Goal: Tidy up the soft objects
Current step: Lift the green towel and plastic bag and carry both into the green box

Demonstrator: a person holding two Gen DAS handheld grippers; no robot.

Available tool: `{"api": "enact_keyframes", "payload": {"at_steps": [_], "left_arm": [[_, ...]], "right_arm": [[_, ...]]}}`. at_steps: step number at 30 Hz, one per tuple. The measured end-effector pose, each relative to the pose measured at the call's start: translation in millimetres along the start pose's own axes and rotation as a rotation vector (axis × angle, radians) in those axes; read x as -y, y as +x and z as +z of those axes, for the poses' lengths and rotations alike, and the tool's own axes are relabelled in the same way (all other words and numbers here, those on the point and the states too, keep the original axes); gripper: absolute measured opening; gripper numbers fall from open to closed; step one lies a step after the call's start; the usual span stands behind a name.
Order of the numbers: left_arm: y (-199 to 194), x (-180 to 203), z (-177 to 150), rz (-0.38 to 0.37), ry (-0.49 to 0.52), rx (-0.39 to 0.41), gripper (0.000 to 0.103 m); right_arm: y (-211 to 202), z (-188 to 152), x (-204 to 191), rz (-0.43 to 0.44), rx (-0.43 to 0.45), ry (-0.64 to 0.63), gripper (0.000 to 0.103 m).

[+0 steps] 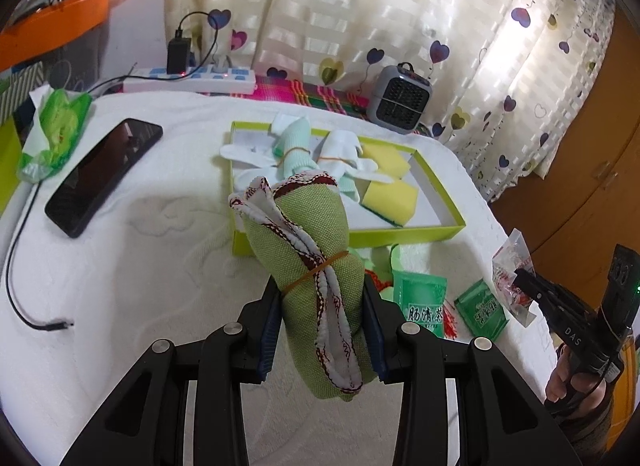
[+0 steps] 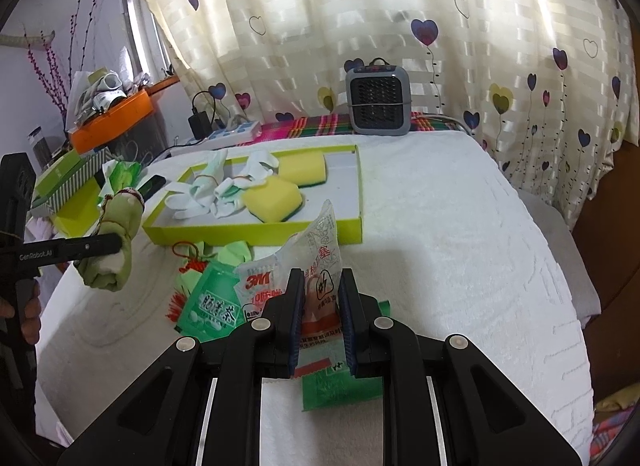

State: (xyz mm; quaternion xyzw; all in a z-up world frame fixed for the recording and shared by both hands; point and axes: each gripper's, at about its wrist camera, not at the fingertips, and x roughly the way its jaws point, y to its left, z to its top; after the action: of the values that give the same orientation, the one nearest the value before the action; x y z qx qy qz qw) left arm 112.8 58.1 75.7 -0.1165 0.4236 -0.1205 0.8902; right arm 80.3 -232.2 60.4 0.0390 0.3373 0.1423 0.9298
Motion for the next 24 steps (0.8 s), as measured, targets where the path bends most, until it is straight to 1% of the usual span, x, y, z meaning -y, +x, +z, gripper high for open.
{"api": "enact_keyframes", "payload": {"at_steps": [17,24], "left_arm": [[-3.2,-1.4,29.2,0.011,0.02,0.043,0.036],[-2.0,-0.4,33.9,0.011,0.032,0.047,0.036]], "right_arm": [[4.3,21.4,-6.0,0.002,0.016,-0.017,0.018],[10.7,29.8,-8.7,0.0,0.016,-0.019,0.018]]}}
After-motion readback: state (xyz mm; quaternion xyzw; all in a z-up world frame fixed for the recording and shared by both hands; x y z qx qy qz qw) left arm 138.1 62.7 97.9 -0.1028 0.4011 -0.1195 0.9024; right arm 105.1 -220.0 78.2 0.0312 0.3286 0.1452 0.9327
